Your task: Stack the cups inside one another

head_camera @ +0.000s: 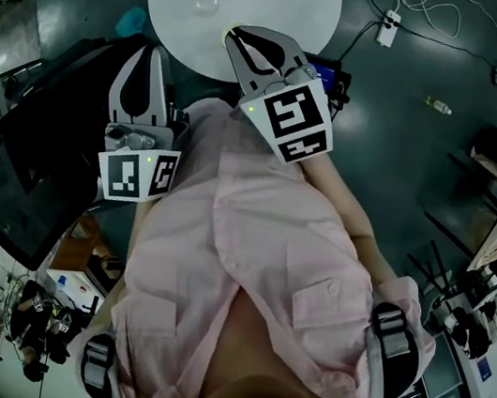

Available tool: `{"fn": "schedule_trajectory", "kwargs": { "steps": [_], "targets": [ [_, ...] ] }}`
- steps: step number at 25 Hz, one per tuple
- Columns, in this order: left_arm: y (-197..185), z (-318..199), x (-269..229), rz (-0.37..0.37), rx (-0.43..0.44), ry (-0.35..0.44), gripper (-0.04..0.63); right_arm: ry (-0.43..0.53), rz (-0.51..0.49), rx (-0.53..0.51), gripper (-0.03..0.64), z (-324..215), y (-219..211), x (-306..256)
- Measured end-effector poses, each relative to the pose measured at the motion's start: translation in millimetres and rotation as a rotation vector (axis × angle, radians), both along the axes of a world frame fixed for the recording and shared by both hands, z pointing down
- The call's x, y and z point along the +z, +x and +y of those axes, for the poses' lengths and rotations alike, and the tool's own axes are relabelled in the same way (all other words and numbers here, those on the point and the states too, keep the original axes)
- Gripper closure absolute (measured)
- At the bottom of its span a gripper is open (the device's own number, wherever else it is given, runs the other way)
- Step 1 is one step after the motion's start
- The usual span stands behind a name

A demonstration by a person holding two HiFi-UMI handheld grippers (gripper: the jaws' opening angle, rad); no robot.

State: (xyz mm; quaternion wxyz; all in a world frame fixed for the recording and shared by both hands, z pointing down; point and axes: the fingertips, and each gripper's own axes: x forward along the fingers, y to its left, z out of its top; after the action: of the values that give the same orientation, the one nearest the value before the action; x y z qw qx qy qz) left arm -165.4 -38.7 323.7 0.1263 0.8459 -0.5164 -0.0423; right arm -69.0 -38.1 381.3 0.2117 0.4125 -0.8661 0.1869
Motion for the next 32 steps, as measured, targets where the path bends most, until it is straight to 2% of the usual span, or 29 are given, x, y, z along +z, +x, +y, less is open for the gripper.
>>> {"fn": "schedule_trajectory", "kwargs": {
  "steps": [9,32],
  "targets": [
    [-4,-2,-3,0.007,-0.007,0.012,0.58,-0.013,-0.022,-0.031,0.58,0,-8,-2],
    [10,-5,-1,0.002,-0.003,-0.008,0.578,-0.037,-0.031,-0.009,0.58,-2,11,0]
  ]
}}
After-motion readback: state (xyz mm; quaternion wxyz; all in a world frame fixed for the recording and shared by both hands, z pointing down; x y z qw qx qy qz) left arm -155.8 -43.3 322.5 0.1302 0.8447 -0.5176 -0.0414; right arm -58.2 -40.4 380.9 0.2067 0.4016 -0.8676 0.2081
